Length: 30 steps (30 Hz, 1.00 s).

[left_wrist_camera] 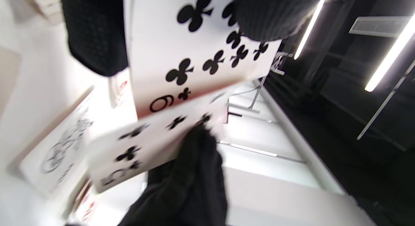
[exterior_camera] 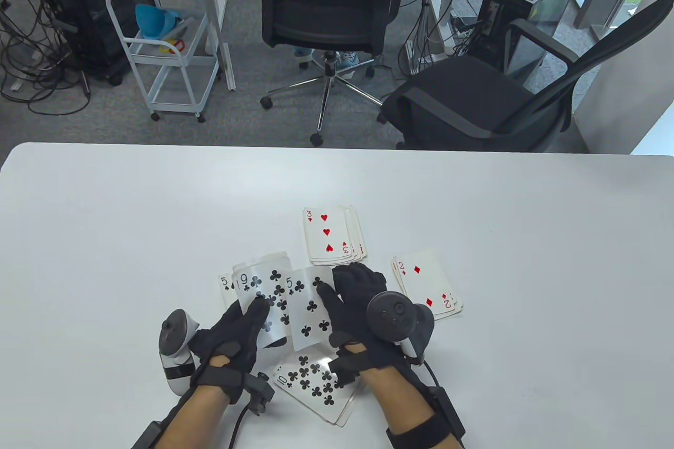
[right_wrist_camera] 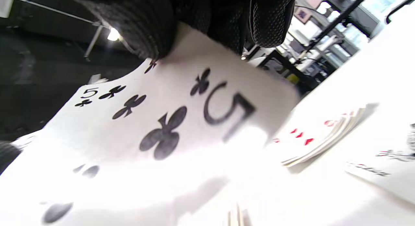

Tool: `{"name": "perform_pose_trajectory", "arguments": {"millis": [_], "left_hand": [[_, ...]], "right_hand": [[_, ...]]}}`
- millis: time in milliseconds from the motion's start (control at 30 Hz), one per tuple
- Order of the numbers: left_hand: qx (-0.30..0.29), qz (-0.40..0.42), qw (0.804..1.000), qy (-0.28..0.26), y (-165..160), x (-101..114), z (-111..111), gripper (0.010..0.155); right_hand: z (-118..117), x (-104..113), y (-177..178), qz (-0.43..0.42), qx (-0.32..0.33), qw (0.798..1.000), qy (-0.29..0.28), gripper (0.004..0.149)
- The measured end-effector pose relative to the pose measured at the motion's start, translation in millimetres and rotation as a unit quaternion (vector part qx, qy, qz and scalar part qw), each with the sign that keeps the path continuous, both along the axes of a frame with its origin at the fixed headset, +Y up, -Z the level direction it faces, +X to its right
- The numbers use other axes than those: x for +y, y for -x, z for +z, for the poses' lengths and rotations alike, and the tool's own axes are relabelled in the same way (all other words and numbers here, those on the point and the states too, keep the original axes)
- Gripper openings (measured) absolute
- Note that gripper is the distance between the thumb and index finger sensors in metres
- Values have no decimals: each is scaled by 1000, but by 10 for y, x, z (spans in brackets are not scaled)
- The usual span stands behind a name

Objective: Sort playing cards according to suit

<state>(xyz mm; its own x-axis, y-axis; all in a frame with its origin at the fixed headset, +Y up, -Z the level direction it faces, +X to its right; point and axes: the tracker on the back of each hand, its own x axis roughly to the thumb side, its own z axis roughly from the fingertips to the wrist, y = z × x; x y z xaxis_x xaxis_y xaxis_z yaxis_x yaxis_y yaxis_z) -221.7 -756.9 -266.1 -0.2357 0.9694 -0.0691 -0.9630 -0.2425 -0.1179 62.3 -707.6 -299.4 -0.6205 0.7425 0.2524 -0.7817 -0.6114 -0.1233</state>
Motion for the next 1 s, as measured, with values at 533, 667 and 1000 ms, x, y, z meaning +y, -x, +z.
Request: {"name": "perform_pose_trajectory", "arguments": {"millis": [533,667,1000], "left_hand": [[39,35,998,-20,136,91,5,51],[34,31,999,-17,125,81,7,51],[3,8,1000,-5,26,57,2,53]], "right_hand": [[-3,-229,452,264,195,921,208,36],[18,-278,518,319,164,913,196,41],[-5,-123,296,166,112,973,111,45]]}}
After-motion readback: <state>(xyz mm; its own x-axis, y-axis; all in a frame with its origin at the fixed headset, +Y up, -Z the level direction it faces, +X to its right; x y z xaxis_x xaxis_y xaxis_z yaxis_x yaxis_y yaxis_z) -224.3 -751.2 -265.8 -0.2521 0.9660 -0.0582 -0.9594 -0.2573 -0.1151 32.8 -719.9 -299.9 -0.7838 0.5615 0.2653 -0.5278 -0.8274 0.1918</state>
